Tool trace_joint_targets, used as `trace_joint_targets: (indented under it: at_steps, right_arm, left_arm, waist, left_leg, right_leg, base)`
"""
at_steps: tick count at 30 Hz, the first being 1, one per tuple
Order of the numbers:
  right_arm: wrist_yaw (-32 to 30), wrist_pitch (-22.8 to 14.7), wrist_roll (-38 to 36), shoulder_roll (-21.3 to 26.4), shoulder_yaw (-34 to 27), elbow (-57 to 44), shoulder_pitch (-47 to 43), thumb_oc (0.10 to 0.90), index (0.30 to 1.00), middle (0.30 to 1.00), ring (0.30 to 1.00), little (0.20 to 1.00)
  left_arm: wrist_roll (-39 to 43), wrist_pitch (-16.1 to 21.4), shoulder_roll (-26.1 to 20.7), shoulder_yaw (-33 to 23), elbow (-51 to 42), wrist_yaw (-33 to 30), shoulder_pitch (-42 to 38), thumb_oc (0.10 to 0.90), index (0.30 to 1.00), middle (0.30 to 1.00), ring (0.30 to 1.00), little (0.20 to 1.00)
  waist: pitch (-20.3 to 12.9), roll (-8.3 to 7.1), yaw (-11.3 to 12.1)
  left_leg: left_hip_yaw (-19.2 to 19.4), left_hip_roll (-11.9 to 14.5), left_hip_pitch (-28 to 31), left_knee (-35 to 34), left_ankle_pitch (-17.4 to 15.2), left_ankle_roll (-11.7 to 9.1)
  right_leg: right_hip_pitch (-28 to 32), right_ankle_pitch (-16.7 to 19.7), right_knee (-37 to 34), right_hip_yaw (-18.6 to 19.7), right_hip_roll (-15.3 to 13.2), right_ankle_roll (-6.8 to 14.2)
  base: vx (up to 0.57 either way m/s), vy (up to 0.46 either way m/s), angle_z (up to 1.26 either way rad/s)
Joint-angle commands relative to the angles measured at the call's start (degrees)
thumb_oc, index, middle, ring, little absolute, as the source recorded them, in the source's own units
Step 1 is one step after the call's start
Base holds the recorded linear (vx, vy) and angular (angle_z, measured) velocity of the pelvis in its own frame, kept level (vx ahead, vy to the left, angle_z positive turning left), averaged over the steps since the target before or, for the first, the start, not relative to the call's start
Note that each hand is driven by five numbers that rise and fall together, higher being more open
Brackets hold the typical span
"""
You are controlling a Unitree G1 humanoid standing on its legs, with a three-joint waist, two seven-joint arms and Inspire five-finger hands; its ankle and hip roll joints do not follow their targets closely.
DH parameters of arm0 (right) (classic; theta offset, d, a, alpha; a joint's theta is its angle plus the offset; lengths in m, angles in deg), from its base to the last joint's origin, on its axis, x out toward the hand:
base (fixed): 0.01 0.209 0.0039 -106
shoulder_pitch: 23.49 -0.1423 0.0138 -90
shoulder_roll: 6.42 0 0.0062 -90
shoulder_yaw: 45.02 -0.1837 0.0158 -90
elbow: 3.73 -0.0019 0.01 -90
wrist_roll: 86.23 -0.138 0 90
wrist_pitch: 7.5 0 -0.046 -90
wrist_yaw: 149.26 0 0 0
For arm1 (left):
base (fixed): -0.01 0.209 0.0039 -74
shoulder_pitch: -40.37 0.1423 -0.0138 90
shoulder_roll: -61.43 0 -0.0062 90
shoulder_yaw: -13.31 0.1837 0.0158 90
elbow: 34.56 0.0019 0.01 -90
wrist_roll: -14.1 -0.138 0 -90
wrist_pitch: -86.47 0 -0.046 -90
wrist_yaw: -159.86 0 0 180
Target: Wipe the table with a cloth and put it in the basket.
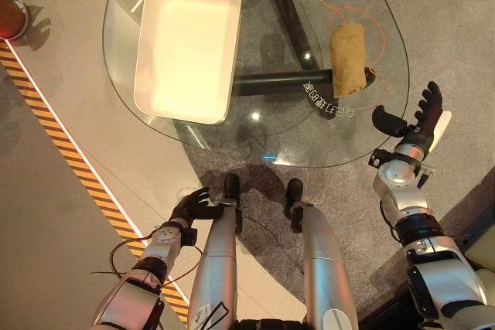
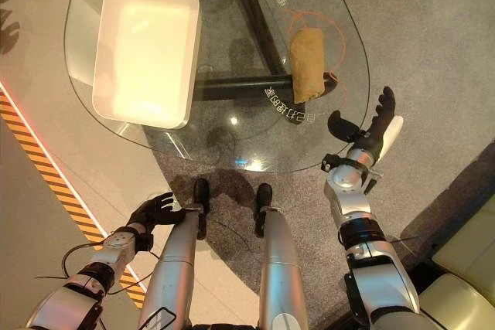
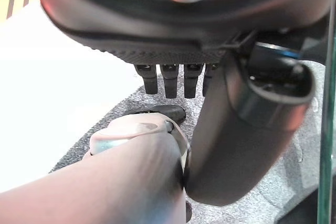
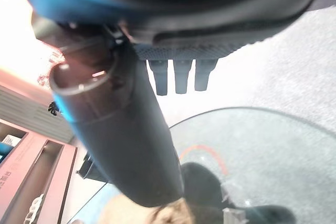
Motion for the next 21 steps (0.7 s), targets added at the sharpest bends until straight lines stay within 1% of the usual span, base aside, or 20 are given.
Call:
trace_joint_targets:
  at_steps: [1,6,9,10,13,21]
  right_arm:
    - [-4.34,-1.35,0.75,4.98,0.98,-6.13,-4.23,0.800,0.900,0.900,0.900,0.900]
    - [-4.57,0.10,0.73,4.80,2.49,-5.83,-7.14,0.800,0.900,0.900,0.900,0.900]
    - [-4.55,2.68,0.57,4.46,4.38,-5.36,-10.37,0.800,0.900,0.900,0.900,0.900]
    - [-4.46,4.08,0.69,4.08,5.50,-4.43,-11.83,0.800,0.900,0.900,0.900,0.900]
    - [-4.38,5.40,0.34,3.94,6.54,-3.18,-13.07,0.800,0.900,0.900,0.900,0.900]
    - [-4.92,10.94,-1.64,2.94,9.86,3.09,-17.14,0.800,0.900,0.900,0.900,0.900]
  left_arm:
    - [-0.74,-0.85,-0.94,2.12,1.75,-1.27,7.28,0.800,0.900,0.900,0.900,0.900]
    - [-0.76,-0.88,-0.67,2.37,1.76,-1.14,7.13,0.800,0.900,0.900,0.900,0.900]
    - [-0.51,-1.38,-0.35,2.76,1.25,-1.20,6.85,0.800,0.900,0.900,0.900,0.900]
    - [-0.32,-1.60,-0.01,2.91,1.08,-1.47,6.63,0.800,0.900,0.900,0.900,0.900]
    - [-0.42,-1.72,0.03,3.00,1.10,-1.32,6.54,0.800,0.900,0.900,0.900,0.900]
    - [-0.74,-1.81,0.36,3.67,1.58,-0.99,6.30,0.800,0.900,0.900,0.900,0.900]
  waist:
    - [-1.16,1.46,-0.17]
    - [-1.16,1.68,0.09]
    - [-1.16,1.87,0.42]
    - [-1.16,1.96,0.64]
    - [-1.16,2.05,0.82]
    - [-1.16,2.39,1.86]
  left_leg:
    - [2.13,-2.26,2.40,-0.18,-0.75,2.46]
    - [2.26,-2.30,2.69,-0.63,-0.74,2.37]
    - [2.31,-2.20,2.91,-1.28,-0.55,2.31]
    - [2.36,-2.17,3.14,-1.84,-0.38,2.41]
    - [2.43,-2.08,3.18,-1.99,-0.32,2.41]
    - [2.46,-2.09,3.70,-2.49,-0.17,2.50]
  right_leg:
    - [4.00,3.15,-4.11,-0.10,0.95,0.13]
    - [4.38,3.05,-4.73,-0.14,0.99,-0.07]
    - [4.49,2.92,-5.08,-0.24,1.06,-0.25]
    - [4.61,2.92,-5.40,-0.42,1.02,-0.33]
    - [4.63,2.85,-5.45,-0.57,0.92,-0.39]
    - [5.16,2.61,-5.73,-1.23,0.45,-0.70]
  base:
    - [0.00,0.000,0.00]
    - [0.00,0.000,0.00]
    - [0.00,0.000,0.00]
    - [0.00,0.000,0.00]
    - [0.00,0.000,0.00]
    - [0.00,0.000,0.00]
